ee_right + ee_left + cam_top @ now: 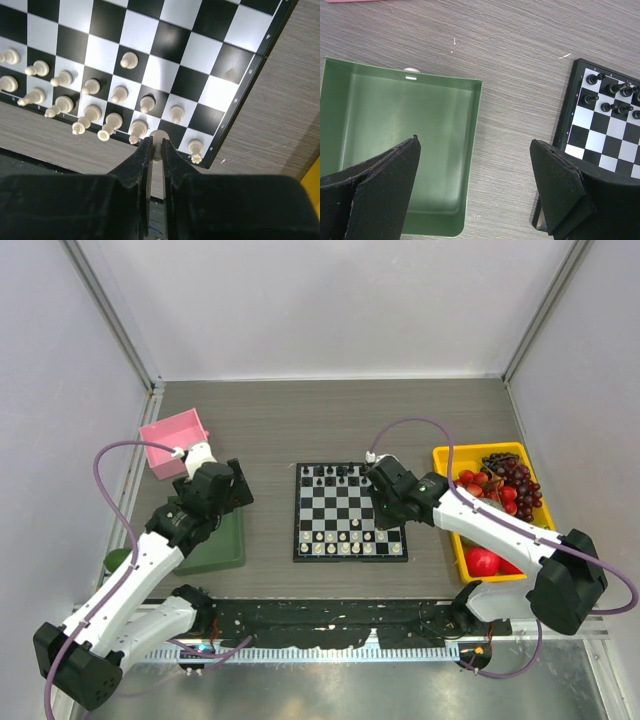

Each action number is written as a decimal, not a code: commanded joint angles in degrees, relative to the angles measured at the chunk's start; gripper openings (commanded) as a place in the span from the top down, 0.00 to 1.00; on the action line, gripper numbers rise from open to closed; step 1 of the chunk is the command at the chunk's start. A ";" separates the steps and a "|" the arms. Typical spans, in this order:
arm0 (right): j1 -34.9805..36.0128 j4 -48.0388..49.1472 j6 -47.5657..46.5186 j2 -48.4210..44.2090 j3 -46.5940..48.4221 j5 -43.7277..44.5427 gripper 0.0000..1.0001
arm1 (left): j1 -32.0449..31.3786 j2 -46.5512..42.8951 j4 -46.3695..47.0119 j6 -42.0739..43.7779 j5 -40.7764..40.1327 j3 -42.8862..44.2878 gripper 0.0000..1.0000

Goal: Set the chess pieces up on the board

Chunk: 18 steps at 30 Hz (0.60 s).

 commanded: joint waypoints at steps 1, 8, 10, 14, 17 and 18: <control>2.38 -2.06 2.79 -2.38 -1.33 2.02 0.91 | 0.26 0.21 1.57 -1.01 -0.14 0.65 0.01; 4.76 -1.63 5.44 -3.79 -5.64 1.67 0.91 | 0.26 0.65 1.13 -1.27 -0.41 0.82 0.01; 4.76 -1.27 5.70 -3.53 -6.26 1.85 0.91 | 0.26 0.83 1.13 -1.27 -0.41 1.00 0.01; 4.85 0.66 5.79 -3.00 -7.40 1.76 0.91 | 0.26 1.18 1.22 -1.18 -0.14 1.18 0.01; 4.94 1.62 5.70 -2.21 -7.41 2.37 0.91 | 0.26 1.18 1.22 -1.01 -0.06 1.26 0.01; 4.85 1.63 5.61 -1.69 -7.41 3.07 0.90 | 0.26 1.09 1.13 -0.83 -0.14 1.26 0.01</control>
